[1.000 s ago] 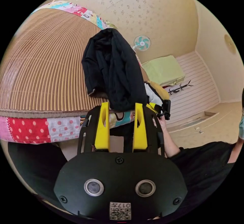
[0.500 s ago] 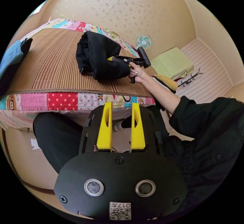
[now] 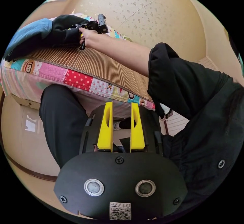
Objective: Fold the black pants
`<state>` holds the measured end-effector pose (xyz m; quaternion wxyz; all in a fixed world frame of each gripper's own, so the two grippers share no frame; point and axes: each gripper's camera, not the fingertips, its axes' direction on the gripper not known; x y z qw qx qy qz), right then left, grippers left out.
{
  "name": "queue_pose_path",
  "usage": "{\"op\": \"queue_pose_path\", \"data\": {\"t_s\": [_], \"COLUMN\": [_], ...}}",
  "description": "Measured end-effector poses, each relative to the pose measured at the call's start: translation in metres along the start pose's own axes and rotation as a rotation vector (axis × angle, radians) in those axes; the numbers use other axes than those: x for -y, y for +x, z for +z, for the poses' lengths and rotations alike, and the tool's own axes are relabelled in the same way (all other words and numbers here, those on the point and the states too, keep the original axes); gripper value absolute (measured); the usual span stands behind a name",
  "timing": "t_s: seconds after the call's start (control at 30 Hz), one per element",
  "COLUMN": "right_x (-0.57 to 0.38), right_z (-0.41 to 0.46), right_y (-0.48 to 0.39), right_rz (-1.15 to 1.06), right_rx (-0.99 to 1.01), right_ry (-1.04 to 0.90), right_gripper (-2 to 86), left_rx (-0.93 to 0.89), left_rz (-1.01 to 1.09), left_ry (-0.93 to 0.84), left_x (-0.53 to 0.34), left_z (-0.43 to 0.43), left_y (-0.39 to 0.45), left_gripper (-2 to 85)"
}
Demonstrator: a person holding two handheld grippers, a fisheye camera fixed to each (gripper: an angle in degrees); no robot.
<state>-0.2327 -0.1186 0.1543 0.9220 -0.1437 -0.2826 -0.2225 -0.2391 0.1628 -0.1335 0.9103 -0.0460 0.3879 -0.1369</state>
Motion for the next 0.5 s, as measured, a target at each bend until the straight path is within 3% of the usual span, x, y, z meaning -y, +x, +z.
{"op": "queue_pose_path", "data": {"t_s": [0.13, 0.2, 0.33, 0.4, 0.5], "right_x": [-0.082, -0.191, -0.351, -0.445, -0.544], "right_z": [-0.07, -0.133, -0.216, -0.293, -0.409], "right_y": [0.029, 0.044, 0.073, 0.1, 0.134], "right_rz": [-0.045, -0.078, -0.029, 0.175, 0.492], "right_rx": [0.144, -0.019, -0.363, -0.626, -0.848], "right_ry": [0.055, 0.218, 0.238, 0.313, 0.484], "right_gripper": [13.4, 9.5, 6.7, 5.2, 5.1], "left_rx": [-0.021, -0.075, -0.083, -0.076, -0.075], "left_rz": [0.104, 0.199, 0.292, 0.36, 0.437], "left_ry": [-0.039, -0.083, -0.129, -0.143, -0.161], "left_x": [0.007, 0.011, 0.013, 0.012, 0.007], "left_z": [0.02, 0.038, 0.063, 0.077, 0.1], "left_y": [0.013, 0.024, 0.048, 0.069, 0.095], "left_gripper": [10.4, 10.6, 10.8, 10.7, 10.5]}}
